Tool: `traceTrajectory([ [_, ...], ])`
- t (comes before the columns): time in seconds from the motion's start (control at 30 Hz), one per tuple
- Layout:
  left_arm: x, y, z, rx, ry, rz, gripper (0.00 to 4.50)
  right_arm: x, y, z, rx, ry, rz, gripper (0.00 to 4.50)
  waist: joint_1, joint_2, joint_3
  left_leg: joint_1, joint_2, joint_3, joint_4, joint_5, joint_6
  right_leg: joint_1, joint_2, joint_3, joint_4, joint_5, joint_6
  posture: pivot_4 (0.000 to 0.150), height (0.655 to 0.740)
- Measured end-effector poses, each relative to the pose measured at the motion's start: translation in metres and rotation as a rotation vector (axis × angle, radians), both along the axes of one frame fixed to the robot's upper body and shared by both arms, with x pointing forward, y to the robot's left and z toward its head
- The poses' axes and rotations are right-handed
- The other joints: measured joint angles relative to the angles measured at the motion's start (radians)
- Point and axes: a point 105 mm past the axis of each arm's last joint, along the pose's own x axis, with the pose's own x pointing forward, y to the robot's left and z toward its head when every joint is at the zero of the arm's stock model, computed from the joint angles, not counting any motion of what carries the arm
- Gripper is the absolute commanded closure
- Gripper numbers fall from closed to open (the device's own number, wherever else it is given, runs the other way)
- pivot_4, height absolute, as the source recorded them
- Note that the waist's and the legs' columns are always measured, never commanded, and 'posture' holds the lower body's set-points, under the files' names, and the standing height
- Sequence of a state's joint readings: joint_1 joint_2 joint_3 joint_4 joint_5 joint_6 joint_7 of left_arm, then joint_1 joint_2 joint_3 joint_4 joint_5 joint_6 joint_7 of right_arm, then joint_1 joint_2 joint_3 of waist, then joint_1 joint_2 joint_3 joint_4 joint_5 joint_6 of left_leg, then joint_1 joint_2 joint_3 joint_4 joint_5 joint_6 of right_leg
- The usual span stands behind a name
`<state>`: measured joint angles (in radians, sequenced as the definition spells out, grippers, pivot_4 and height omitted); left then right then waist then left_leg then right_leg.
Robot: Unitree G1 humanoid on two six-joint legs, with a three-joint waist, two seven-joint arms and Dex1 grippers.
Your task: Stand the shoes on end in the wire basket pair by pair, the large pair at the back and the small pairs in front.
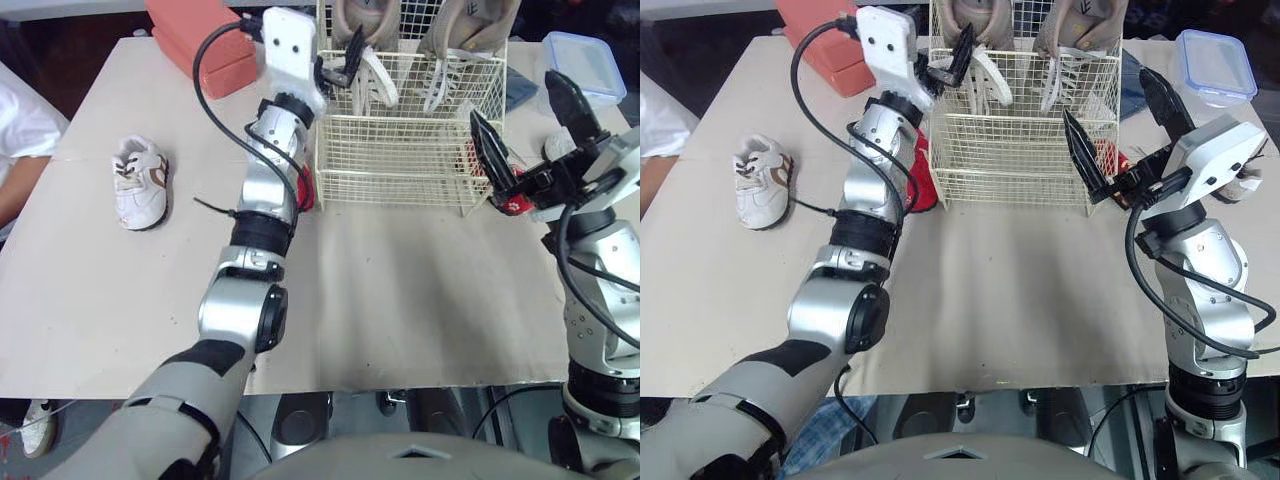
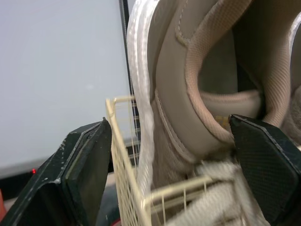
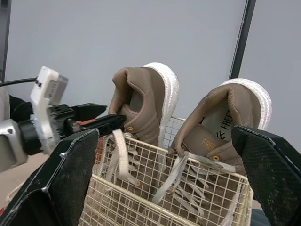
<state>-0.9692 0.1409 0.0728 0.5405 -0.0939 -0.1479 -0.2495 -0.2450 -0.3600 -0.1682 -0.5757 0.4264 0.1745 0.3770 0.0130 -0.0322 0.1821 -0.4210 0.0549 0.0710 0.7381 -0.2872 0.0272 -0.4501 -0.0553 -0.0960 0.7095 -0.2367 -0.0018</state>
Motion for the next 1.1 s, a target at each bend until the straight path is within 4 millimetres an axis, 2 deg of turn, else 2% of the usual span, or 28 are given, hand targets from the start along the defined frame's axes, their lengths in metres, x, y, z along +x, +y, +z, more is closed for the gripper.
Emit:
traceTrajectory([
  [0.1,-0.01,0.004,-0.008,-0.006,0.041,-0.016,0.17,0.004,-0.009,-0.002,-0.014,0.024,-0.028,0.0,0.001,0.0,0.0,0.001,0.0,0.0,0.0,0.0,0.0,0.0,0.0,0.002,0.001,0.0,0.0,0.15,0.686],
  [0.2,-0.022,0.007,-0.015,-0.004,0.083,-0.063,0.17,0.014,-0.03,-0.009,-0.022,0.097,-0.084,0.0,0.002,0.0,0.0,0.001,0.0,0.0,0.0,0.0,0.0,0.0,0.0,0.003,0.001,0.0,0.0,0.15,0.686],
  [0.33,-0.044,0.003,-0.005,0.038,0.077,-0.182,0.17,0.024,-0.061,-0.037,-0.041,0.253,-0.128,0.0,0.004,0.0,0.0,0.001,0.0,0.0,0.0,0.0,0.0,0.0,0.0,0.003,0.0,0.0,0.0,0.15,0.686],
  [0.43,-0.067,0.0,0.007,0.152,0.074,-0.353,0.17,0.029,-0.084,-0.065,-0.089,0.399,-0.14,0.0,0.0,0.001,0.0,0.002,0.0,0.001,-0.001,0.0,0.0,0.001,0.0,0.004,0.001,0.0,0.0,0.15,0.686],
  [0.57,-0.097,-0.003,0.003,0.318,0.146,-0.576,0.17,0.033,-0.108,-0.085,-0.113,0.536,-0.136,0.0,-0.004,0.003,0.0,0.005,0.001,0.003,-0.003,0.0,0.0,0.001,0.001,0.007,0.001,0.0,0.0,0.15,0.686],
  [0.73,-0.131,0.001,-0.011,0.452,0.289,-0.755,0.17,0.038,-0.126,-0.107,-0.12,0.656,-0.111,0.0,-0.002,0.004,0.0,0.005,0.001,0.003,-0.002,0.0,0.0,0.001,0.001,0.008,0.0,-0.001,0.0,0.15,0.686],
  [0.83,-0.153,-0.008,-0.021,0.521,0.36,-0.877,0.17,0.054,-0.132,-0.118,-0.106,0.704,-0.091,0.0,0.002,0.004,0.0,0.005,0.001,0.002,-0.002,0.0,0.0,0.002,0.002,0.008,-0.001,-0.002,0.003,0.15,0.686],
  [1.03,-0.157,-0.01,-0.024,0.55,0.401,-0.91,0.17,0.078,-0.141,-0.125,-0.035,0.757,-0.039,0.0,-0.002,0.004,0.001,0.006,0.0,0.003,-0.002,0.0,0.0,0.002,0.003,0.01,-0.001,-0.002,0.002,0.15,0.686],
  [1.1,-0.159,-0.011,-0.026,0.558,0.419,-0.923,0.0,0.084,-0.142,-0.128,-0.026,0.772,-0.011,0.57,-0.002,0.005,0.001,0.005,0.0,0.003,-0.003,0.0,0.0,0.002,0.003,0.01,-0.001,-0.001,0.0,0.15,0.686],
])
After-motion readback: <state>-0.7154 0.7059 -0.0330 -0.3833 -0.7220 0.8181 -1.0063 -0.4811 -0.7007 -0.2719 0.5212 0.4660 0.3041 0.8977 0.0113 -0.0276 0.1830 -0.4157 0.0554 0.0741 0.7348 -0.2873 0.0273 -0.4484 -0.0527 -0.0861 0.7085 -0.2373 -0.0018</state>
